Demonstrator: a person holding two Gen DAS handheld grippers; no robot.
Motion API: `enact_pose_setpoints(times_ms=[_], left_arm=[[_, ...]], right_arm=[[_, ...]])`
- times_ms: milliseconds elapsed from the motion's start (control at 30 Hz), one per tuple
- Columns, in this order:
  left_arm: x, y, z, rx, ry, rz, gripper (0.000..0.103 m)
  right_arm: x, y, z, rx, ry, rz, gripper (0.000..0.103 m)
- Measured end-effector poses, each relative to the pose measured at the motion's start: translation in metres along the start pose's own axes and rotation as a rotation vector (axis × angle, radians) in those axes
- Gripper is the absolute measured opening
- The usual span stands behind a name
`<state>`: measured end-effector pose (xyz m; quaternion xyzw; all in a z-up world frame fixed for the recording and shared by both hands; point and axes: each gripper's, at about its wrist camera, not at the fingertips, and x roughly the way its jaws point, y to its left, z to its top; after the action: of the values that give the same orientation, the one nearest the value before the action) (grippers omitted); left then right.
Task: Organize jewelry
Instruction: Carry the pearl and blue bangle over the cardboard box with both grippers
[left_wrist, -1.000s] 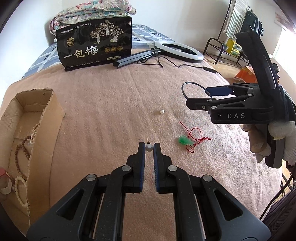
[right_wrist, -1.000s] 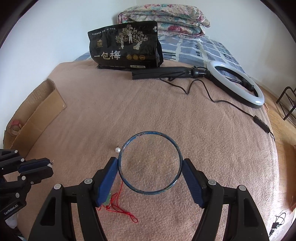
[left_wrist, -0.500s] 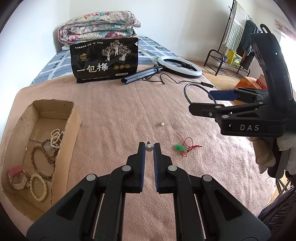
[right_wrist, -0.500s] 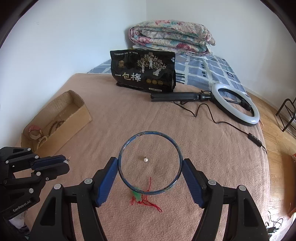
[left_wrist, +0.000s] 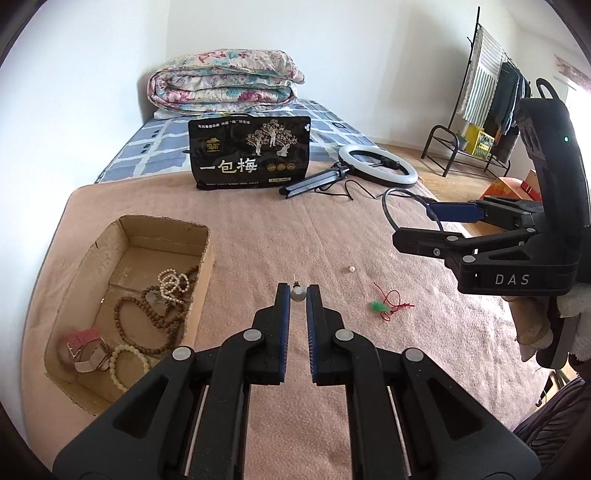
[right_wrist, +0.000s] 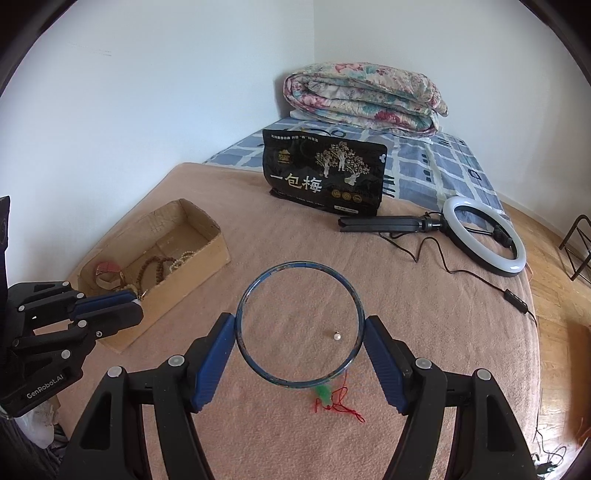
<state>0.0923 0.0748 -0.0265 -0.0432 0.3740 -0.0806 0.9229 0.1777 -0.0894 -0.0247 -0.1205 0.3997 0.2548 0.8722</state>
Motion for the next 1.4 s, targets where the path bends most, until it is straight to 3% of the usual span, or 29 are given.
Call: enact_pose_setpoints(times_ms=[633,1067,1400], left_arm=[[-0.025,0.086,-0.004,-0.095,-0.039,0.122,0.007],[-0.013,0.156,-0.001,-0.169,-0.025,0.196,0.007],[-0.001,0.181,-0.004,-0.192,-0.011,0.209,0.007]], right_arm=[[0.019,0.068,0.022,-0.049,-0.003,0.088,0.073],[0.044,0.125,0.037,-0.102,0.003,0.166,0.073],[0.073,0.169,0.035,-0.154,0.037,0.204,0.073]])
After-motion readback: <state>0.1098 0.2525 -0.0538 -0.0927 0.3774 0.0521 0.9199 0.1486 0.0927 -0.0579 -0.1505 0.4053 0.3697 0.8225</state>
